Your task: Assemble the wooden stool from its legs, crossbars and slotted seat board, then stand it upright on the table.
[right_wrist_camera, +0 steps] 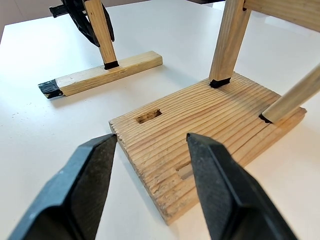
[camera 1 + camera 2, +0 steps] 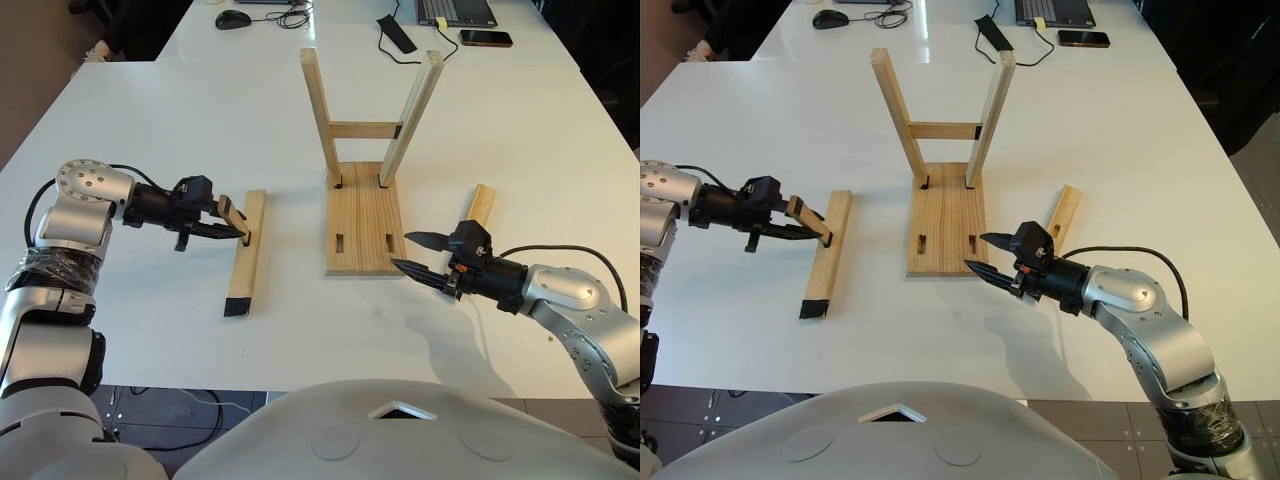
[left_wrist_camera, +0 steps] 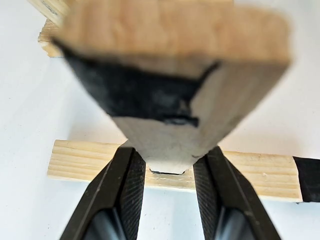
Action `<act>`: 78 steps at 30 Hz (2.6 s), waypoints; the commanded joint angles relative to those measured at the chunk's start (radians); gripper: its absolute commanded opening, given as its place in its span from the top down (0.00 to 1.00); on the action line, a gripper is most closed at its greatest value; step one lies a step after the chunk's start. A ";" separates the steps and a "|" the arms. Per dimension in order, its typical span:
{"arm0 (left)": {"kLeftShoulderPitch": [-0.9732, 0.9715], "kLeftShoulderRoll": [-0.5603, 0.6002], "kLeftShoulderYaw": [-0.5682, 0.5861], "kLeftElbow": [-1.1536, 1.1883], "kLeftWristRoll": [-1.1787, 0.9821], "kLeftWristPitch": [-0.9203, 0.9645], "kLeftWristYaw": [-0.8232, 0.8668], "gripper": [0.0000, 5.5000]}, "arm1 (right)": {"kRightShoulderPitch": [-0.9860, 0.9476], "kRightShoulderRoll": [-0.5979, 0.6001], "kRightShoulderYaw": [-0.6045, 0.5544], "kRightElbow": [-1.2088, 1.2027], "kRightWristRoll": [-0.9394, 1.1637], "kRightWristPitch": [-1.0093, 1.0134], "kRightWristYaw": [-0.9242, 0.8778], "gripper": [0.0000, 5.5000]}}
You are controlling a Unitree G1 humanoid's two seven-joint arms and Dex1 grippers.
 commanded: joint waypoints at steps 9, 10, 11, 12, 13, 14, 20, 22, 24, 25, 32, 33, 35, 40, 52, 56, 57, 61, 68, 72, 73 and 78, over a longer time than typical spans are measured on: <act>0.167 -0.068 -0.058 0.050 0.092 0.084 0.129 0.60 | -0.031 -0.034 -0.031 0.003 0.008 0.002 0.025 0.53; 0.161 -0.077 -0.049 0.063 0.093 0.079 0.146 0.57 | -0.033 -0.035 -0.031 0.004 0.008 0.002 0.026 0.53; 0.157 -0.087 -0.039 0.074 0.090 0.077 0.165 0.54 | -0.034 -0.035 -0.031 0.005 0.008 0.002 0.027 0.53; 0.154 -0.096 -0.028 0.079 0.082 0.079 0.176 0.52 | -0.036 -0.036 -0.033 0.005 0.010 0.002 0.029 0.53; 0.151 -0.102 -0.017 0.082 0.073 0.083 0.183 0.48 | -0.038 -0.036 -0.033 0.006 0.010 0.002 0.031 0.53; 0.149 -0.105 -0.002 0.080 0.059 0.089 0.186 0.48 | -0.040 -0.037 -0.033 0.008 0.010 0.001 0.033 0.53; 0.119 -0.082 0.160 -0.079 -0.139 0.276 0.149 0.48 | -0.044 -0.034 -0.046 0.012 0.010 -0.003 0.037 0.53; 0.108 -0.072 0.216 -0.151 -0.198 0.348 0.157 0.48 | -0.040 -0.030 -0.048 0.011 0.009 -0.005 0.034 0.53; 0.105 -0.060 0.263 -0.221 -0.242 0.400 0.160 0.48 | -0.035 -0.026 -0.050 0.009 0.007 -0.008 0.031 0.53; 0.110 -0.053 0.282 -0.251 -0.259 0.417 0.158 0.48 | -0.034 -0.024 -0.050 0.009 0.007 -0.009 0.030 0.53; 0.094 -0.042 0.380 -0.428 -0.375 0.546 0.200 0.48 | -0.027 -0.018 -0.052 0.005 0.008 -0.016 0.023 0.53; 0.071 -0.054 0.393 -0.435 -0.398 0.576 0.222 0.48 | -0.029 -0.018 -0.053 0.006 0.008 -0.016 0.023 0.53; 0.023 -0.078 0.419 -0.448 -0.449 0.641 0.278 0.48 | -0.034 -0.017 -0.050 0.008 0.008 -0.016 0.024 0.53; -0.064 -0.131 0.480 -0.490 -0.569 0.777 0.408 0.48 | -0.039 -0.018 -0.045 0.009 0.008 -0.017 0.028 0.53; 0.273 -0.264 0.300 -0.297 -0.342 0.548 0.410 0.48 | -0.060 -0.030 -0.028 0.031 0.006 -0.019 0.057 0.53; 0.197 -0.293 0.358 -0.316 -0.439 0.572 0.465 0.48 | -0.062 -0.038 -0.034 0.031 0.011 -0.017 0.070 0.53; 0.151 -0.283 0.391 -0.367 -0.496 0.608 0.482 0.48 | -0.060 -0.039 -0.038 0.030 0.012 -0.017 0.071 0.53; -0.002 -0.219 0.456 -0.556 -0.625 0.722 0.522 0.48 | -0.044 -0.022 -0.036 0.025 0.004 -0.024 0.054 0.53; 0.323 0.018 0.318 -0.892 -0.436 0.662 0.359 0.48 | 0.002 0.002 -0.046 -0.015 0.005 -0.027 0.006 0.53; 0.631 0.098 0.237 -0.910 -0.221 0.487 0.316 0.48 | 0.022 0.007 -0.063 -0.030 0.008 -0.028 -0.010 0.53; 0.665 0.100 0.204 -0.881 -0.154 0.432 0.330 0.48 | 0.024 0.010 -0.062 -0.031 0.006 -0.029 -0.014 0.53; 0.723 0.103 0.169 -0.792 -0.024 0.237 0.316 0.48 | 0.024 0.007 -0.052 -0.035 0.000 -0.031 -0.017 0.53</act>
